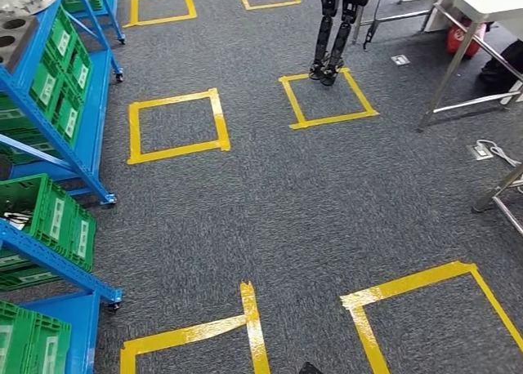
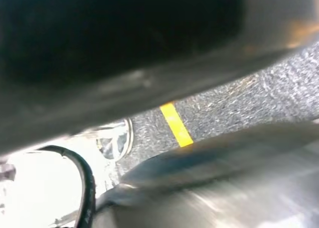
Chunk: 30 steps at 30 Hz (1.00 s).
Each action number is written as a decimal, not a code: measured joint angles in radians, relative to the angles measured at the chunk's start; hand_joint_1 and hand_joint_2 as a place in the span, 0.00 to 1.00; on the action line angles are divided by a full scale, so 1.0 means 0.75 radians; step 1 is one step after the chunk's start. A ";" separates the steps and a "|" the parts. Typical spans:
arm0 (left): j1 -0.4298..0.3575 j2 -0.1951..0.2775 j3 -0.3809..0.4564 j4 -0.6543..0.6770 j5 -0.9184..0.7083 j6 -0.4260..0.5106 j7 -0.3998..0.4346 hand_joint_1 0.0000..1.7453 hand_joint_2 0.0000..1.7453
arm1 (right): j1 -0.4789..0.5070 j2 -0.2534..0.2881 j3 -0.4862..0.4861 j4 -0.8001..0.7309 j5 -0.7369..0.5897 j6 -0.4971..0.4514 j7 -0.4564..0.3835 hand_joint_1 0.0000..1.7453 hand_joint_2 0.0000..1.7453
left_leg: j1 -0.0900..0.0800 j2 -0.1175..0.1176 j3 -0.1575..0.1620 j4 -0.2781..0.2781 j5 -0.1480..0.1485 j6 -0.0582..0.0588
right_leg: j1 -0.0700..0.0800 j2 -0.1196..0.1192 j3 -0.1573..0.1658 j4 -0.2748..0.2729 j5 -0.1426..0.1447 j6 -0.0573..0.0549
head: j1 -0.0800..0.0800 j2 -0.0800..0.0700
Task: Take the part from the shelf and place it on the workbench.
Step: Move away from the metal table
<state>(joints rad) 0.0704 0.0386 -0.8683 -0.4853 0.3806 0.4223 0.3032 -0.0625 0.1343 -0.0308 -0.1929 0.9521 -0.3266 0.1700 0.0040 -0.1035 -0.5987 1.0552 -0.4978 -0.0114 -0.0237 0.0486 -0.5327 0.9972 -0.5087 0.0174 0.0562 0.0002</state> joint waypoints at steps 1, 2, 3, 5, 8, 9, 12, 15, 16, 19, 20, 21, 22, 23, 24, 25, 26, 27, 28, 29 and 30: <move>-0.009 -0.002 0.000 0.010 0.000 -0.008 -0.021 0.00 0.00 | 0.000 0.002 0.002 -0.001 -0.003 -0.002 0.001 0.00 0.00 | -0.001 0.049 -0.030 0.066 -0.038 -0.004 | 0.001 -0.025 0.006 -0.005 0.000 -0.006 | -0.003 0.000; -0.020 -0.008 0.000 0.026 -0.001 -0.017 -0.045 0.00 0.00 | 0.003 0.003 0.003 -0.001 -0.009 -0.005 -0.001 0.00 0.00 | -0.002 0.090 -0.072 0.154 -0.082 -0.009 | 0.005 -0.050 0.010 -0.007 -0.003 -0.011 | -0.005 0.000; -0.031 -0.014 0.000 0.044 -0.003 -0.025 -0.067 0.00 0.00 | 0.007 0.004 0.004 -0.001 -0.018 -0.011 -0.005 0.00 0.00 | -0.001 0.111 -0.115 0.242 -0.119 -0.013 | 0.007 -0.076 0.013 -0.006 -0.007 -0.014 | -0.005 0.000; -0.042 -0.028 -0.002 0.070 -0.011 -0.032 -0.098 0.00 0.00 | 0.015 0.003 0.004 -0.001 -0.040 -0.023 -0.022 0.00 0.00 | 0.003 0.125 -0.151 0.322 -0.129 -0.017 | 0.010 -0.122 0.019 -0.006 -0.015 -0.015 | -0.005 0.000; -0.043 -0.040 -0.012 0.081 -0.025 -0.023 -0.110 0.00 0.00 | 0.021 -0.005 0.000 -0.001 -0.068 -0.029 -0.069 0.00 0.00 | 0.003 0.172 -0.034 0.104 -0.010 -0.013 | 0.011 -0.169 0.036 -0.006 -0.028 -0.006 | -0.006 0.000; -0.045 -0.043 -0.017 0.081 -0.029 -0.018 -0.111 0.00 0.00 | 0.023 -0.011 -0.002 -0.001 -0.074 -0.028 -0.083 0.00 0.00 | -0.001 0.195 0.008 0.024 0.018 -0.006 | 0.013 -0.182 0.039 -0.004 -0.036 0.002 | -0.006 0.000; -0.052 -0.052 -0.029 0.083 -0.033 -0.011 -0.111 0.00 0.00 | 0.027 -0.027 -0.008 -0.001 -0.082 -0.025 -0.100 0.00 0.00 | -0.015 0.204 0.041 -0.048 0.025 0.018 | 0.017 -0.218 0.051 -0.005 -0.051 0.026 | -0.003 0.000; -0.054 -0.056 -0.039 0.088 -0.032 -0.005 -0.114 0.00 0.00 | 0.026 -0.037 -0.015 -0.001 -0.094 -0.025 -0.112 0.00 0.00 | -0.010 0.166 0.045 -0.059 0.031 0.042 | 0.008 -0.174 0.045 0.031 -0.086 0.044 | 0.002 0.000; -0.057 -0.060 -0.041 0.090 -0.031 -0.001 -0.119 0.00 0.00 | 0.029 -0.043 -0.018 -0.001 -0.101 -0.025 -0.117 0.00 0.00 | -0.006 0.153 0.046 -0.062 0.033 0.050 | 0.006 -0.134 0.015 0.091 -0.120 0.048 | 0.005 0.000; -0.070 -0.074 -0.052 0.101 -0.025 0.007 -0.141 0.00 0.00 | 0.046 -0.063 -0.031 -0.001 -0.119 -0.021 -0.132 0.00 0.00 | -0.008 0.103 0.046 -0.061 0.031 0.060 | 0.006 -0.071 -0.124 0.351 -0.216 0.051 | 0.013 0.000; -0.074 -0.079 -0.055 0.106 -0.022 0.007 -0.146 0.00 0.00 | 0.052 -0.070 -0.036 0.000 -0.122 -0.019 -0.134 0.00 0.00 | -0.009 0.082 0.047 -0.060 0.031 0.061 | 0.006 -0.067 -0.152 0.385 -0.208 0.050 | 0.014 0.000; -0.076 -0.083 -0.058 0.111 -0.019 0.007 -0.149 0.00 0.00 | 0.057 -0.078 -0.041 0.000 -0.124 -0.017 -0.136 0.00 0.00 | -0.010 0.061 0.049 -0.060 0.030 0.060 | 0.006 -0.064 -0.156 0.364 -0.172 0.048 | 0.014 0.000; -0.079 -0.086 -0.059 0.116 -0.016 0.006 -0.150 0.00 0.00 | 0.060 -0.084 -0.044 0.000 -0.125 -0.015 -0.139 0.00 0.00 | -0.009 0.040 0.053 -0.059 0.028 0.058 | 0.006 -0.054 -0.135 0.293 -0.115 0.045 | 0.014 0.000; -0.081 -0.090 -0.060 0.121 -0.013 0.006 -0.149 0.00 0.00 | 0.061 -0.089 -0.047 0.000 -0.125 -0.013 -0.141 0.00 0.00 | -0.008 0.022 0.055 -0.059 0.026 0.055 | 0.004 -0.029 -0.101 0.200 -0.061 0.041 | 0.014 0.000; -0.085 -0.094 -0.061 0.126 -0.010 0.005 -0.147 0.00 0.00 | 0.062 -0.094 -0.049 0.001 -0.124 -0.011 -0.143 0.00 0.00 | -0.008 0.005 0.054 -0.055 0.024 0.050 | 0.002 0.004 -0.068 0.114 -0.023 0.038 | 0.014 0.000; -0.088 -0.098 -0.063 0.131 -0.008 0.005 -0.144 0.00 0.00 | 0.062 -0.098 -0.049 0.002 -0.123 -0.009 -0.144 0.00 0.00 | -0.007 -0.011 0.050 -0.053 0.023 0.044 | 0.000 0.031 -0.040 0.056 -0.007 0.034 | 0.014 0.000; -0.091 -0.101 -0.065 0.137 -0.006 0.005 -0.141 0.00 0.00 | 0.060 -0.101 -0.050 0.003 -0.122 -0.008 -0.145 0.00 0.00 | -0.004 -0.025 0.044 -0.052 0.024 0.036 | 0.000 0.049 -0.025 0.027 -0.007 0.031 | 0.013 0.000; -0.093 -0.104 -0.067 0.142 -0.005 0.004 -0.138 0.00 0.00 | 0.059 -0.102 -0.050 0.003 -0.122 -0.006 -0.145 0.00 0.00 | -0.002 -0.040 0.039 -0.051 0.027 0.028 | 0.002 0.047 -0.017 0.019 -0.012 0.028 | 0.012 0.000; -0.094 -0.106 -0.068 0.149 -0.004 0.003 -0.136 0.00 0.00 | 0.057 -0.104 -0.051 0.003 -0.120 -0.005 -0.145 0.00 0.00 | 0.001 -0.052 0.035 -0.052 0.029 0.019 | 0.002 0.031 -0.012 0.014 -0.011 0.023 | 0.013 0.000; -0.095 -0.110 -0.069 0.158 -0.003 0.001 -0.133 0.00 0.00 | 0.056 -0.105 -0.051 0.003 -0.119 -0.003 -0.145 0.00 0.00 | 0.000 -0.038 0.032 -0.046 0.024 0.013 | 0.002 0.016 -0.009 0.009 -0.009 0.016 | 0.012 0.000; -0.097 -0.113 -0.070 0.168 0.001 -0.003 -0.131 0.00 0.00 | 0.057 -0.105 -0.051 0.003 -0.116 -0.001 -0.146 0.00 0.00 | -0.002 -0.006 0.020 -0.020 0.006 0.006 | 0.001 -0.003 -0.005 0.004 -0.007 0.008 | 0.009 0.000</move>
<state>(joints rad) -0.0025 -0.0462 -0.9205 -0.3595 0.3813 0.4202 0.2047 -0.0199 0.0553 -0.0691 -0.1904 0.8647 -0.3274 0.0606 0.0028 -0.1076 -0.5836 1.0400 -0.4930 -0.0066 -0.0227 0.0461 -0.5362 1.0002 -0.5138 0.0232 0.0628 0.0004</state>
